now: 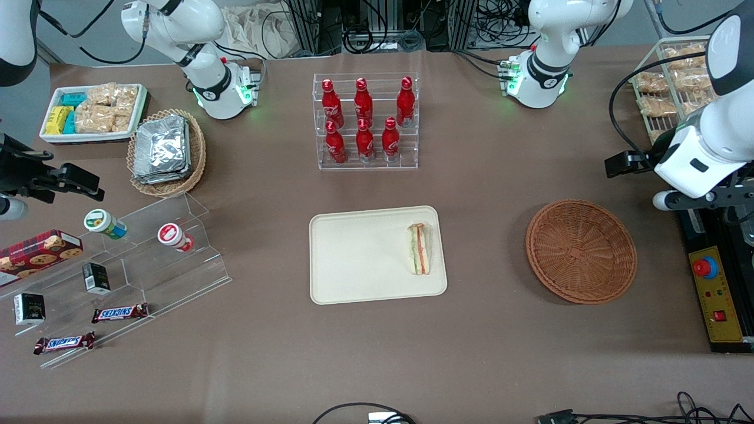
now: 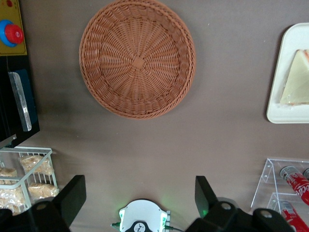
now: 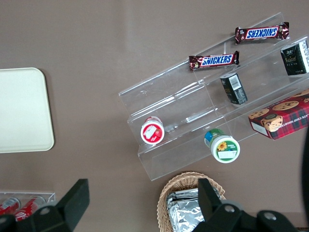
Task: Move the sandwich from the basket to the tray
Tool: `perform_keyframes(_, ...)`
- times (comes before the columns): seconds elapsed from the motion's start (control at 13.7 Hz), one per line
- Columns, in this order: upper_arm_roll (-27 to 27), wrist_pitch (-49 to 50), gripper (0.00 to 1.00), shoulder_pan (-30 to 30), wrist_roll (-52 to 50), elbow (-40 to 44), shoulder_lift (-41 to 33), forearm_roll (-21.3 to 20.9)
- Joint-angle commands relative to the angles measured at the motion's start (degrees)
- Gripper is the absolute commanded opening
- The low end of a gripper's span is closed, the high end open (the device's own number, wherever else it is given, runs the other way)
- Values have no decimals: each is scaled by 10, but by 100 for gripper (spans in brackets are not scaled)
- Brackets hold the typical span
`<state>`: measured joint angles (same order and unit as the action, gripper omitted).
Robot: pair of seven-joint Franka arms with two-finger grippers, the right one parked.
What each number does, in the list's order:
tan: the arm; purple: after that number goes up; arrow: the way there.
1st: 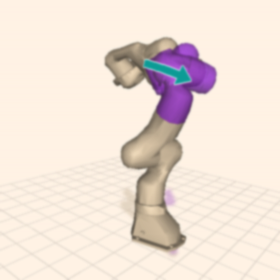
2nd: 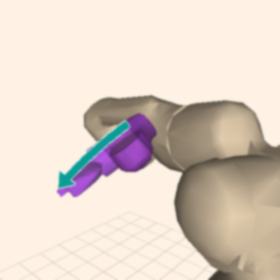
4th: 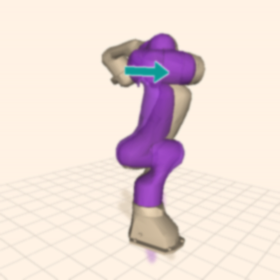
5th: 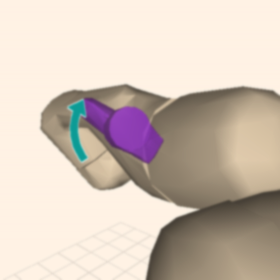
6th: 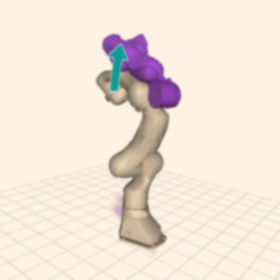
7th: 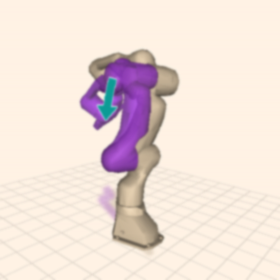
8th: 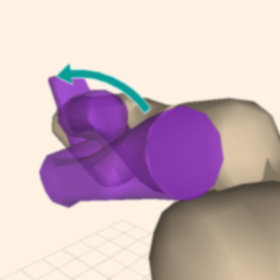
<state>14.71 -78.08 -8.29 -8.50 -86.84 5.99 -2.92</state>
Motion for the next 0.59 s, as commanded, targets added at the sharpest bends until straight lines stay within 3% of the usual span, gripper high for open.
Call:
perform_keyframes(0.0,2,2,100,-8,32,-38,-35,-6)
perform_keyframes(0.29,-93,-29,100,73,62,-62,-58,-4)
perform_keyframes(0.51,-95,-93,100,76,111,-61,-55,-3)
